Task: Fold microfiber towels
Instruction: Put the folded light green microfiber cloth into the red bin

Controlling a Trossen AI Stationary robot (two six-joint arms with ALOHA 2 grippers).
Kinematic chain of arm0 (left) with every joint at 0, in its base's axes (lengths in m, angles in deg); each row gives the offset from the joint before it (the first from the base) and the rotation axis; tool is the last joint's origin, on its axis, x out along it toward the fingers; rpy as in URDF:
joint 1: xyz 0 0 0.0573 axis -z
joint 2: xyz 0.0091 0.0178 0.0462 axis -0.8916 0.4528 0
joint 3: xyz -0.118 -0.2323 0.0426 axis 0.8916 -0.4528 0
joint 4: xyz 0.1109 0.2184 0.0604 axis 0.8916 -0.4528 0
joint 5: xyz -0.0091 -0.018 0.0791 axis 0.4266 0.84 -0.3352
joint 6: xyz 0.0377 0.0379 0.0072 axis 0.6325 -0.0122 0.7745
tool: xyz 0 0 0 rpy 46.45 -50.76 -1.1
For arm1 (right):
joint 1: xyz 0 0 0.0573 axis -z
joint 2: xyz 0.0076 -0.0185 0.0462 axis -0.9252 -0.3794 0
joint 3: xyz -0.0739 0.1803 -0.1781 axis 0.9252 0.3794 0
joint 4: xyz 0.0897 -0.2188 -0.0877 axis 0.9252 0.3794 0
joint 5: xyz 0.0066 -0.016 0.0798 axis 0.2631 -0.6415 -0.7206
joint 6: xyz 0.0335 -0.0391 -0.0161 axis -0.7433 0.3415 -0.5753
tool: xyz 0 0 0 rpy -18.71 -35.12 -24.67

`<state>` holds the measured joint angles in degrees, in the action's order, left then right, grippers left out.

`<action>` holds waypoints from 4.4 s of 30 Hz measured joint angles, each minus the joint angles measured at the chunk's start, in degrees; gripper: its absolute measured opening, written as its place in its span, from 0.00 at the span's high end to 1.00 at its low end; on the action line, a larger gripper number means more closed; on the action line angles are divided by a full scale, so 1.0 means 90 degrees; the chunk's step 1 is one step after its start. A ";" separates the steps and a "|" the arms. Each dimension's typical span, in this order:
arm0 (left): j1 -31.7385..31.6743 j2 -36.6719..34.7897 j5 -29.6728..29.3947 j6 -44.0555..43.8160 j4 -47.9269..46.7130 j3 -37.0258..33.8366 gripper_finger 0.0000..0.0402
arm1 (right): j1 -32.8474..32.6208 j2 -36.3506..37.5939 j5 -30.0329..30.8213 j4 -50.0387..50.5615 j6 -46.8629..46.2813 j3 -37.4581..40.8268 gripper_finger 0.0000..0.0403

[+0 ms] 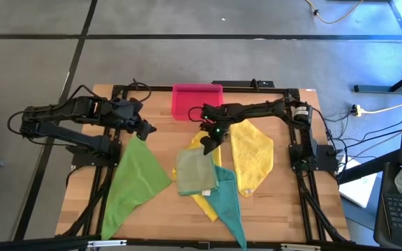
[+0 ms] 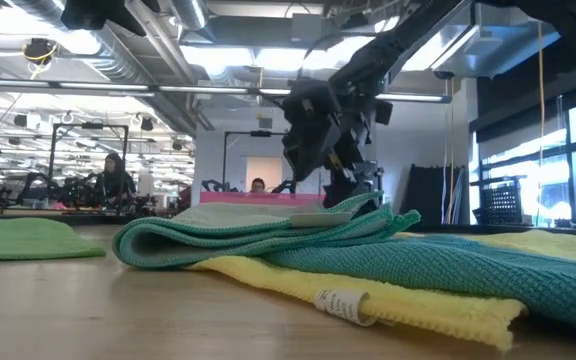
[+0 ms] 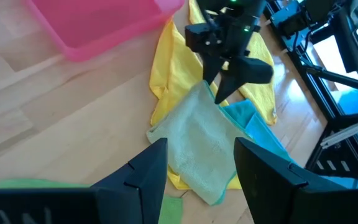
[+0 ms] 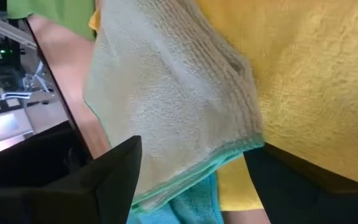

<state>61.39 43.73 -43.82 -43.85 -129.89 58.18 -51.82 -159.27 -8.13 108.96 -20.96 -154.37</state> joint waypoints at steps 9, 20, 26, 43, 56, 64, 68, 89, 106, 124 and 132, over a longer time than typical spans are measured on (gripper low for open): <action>0.0013 0.0007 -0.0099 0.0233 0.0014 0.0000 0.56 | 0.0000 0.0064 0.0027 0.0585 0.0428 0.0000 0.29; 0.0323 0.1113 0.0239 0.0646 0.0200 -0.0095 0.56 | 0.0010 0.1180 0.0324 0.1363 0.0749 0.0000 0.29; 0.0817 0.1268 0.1534 -0.0786 0.2711 -0.1541 0.56 | -0.0082 0.2350 0.1237 0.1565 0.0058 0.0000 0.29; 0.3155 0.2933 -0.0371 -0.6102 0.6157 -0.3231 0.56 | -0.0342 0.4052 0.2876 0.2256 0.1126 -0.0009 0.29; 0.3213 0.5144 -0.0565 -0.7326 0.6380 -0.2238 0.56 | -0.0347 0.4305 0.2275 0.2939 0.2115 -0.0007 0.29; 0.3145 0.5362 -0.0261 -0.7310 0.6424 -0.2189 0.56 | -0.0344 0.4559 0.2324 0.2975 0.2090 -0.0005 0.29; 0.3142 0.5365 -0.0438 -0.7325 0.6455 -0.2193 0.56 | -0.0345 0.4682 0.2330 0.2987 0.2082 -0.0005 0.29; 0.3146 0.5323 -0.0371 -0.6651 0.6766 -0.2222 0.93 | -0.0347 0.4722 0.2388 0.3016 0.1974 -0.0005 0.29; 0.2844 0.3710 0.1059 -0.5073 0.5512 -0.2222 1.00 | -0.0345 0.4697 0.2550 0.2266 0.2633 -0.0003 0.29; 0.0444 0.0945 0.1789 -0.3018 0.4361 -0.2217 1.00 | -0.0332 0.4292 0.2549 0.2156 0.2631 0.0002 0.29; -0.0989 0.0799 0.3880 -0.2225 0.4716 -0.2217 1.00 | -0.0301 0.4292 0.2883 0.1787 0.2740 0.0002 0.29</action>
<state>52.49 50.92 -8.90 -63.88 -87.44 38.23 -54.53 -120.64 17.82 125.04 3.70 -154.35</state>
